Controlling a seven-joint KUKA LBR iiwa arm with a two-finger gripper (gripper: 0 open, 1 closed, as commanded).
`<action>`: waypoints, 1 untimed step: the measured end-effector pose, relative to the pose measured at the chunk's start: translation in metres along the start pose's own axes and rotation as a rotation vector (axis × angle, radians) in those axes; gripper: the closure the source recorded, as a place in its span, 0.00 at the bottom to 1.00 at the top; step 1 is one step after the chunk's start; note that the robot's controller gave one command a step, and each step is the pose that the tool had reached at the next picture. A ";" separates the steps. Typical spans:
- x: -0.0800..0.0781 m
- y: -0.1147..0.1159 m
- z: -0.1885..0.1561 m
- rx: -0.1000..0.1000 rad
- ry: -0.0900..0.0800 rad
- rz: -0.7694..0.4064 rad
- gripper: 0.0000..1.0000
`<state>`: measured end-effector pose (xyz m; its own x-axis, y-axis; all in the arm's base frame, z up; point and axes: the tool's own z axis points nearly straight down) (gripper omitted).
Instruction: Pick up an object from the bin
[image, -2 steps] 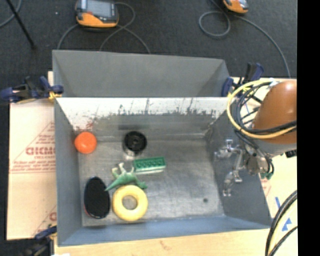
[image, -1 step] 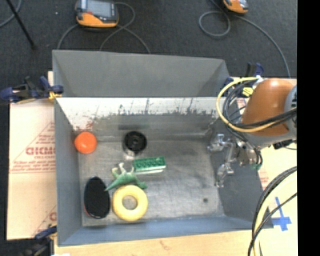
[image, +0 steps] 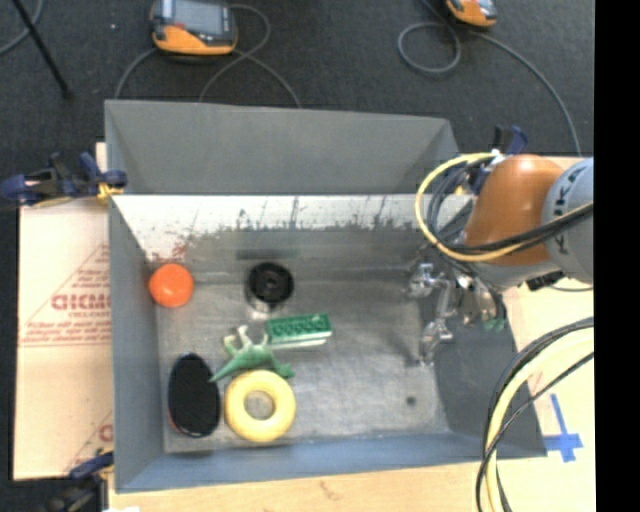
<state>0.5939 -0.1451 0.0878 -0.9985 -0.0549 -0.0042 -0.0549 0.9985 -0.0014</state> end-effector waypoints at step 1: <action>-0.022 -0.014 -0.042 -0.001 0.002 0.008 0.00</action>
Offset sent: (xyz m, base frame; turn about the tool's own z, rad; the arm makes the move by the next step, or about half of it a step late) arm -0.0177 -0.0097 0.0226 -0.6492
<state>0.6161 -0.1582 0.1295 -0.9989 -0.0474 -0.0019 -0.0474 0.9989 -0.0008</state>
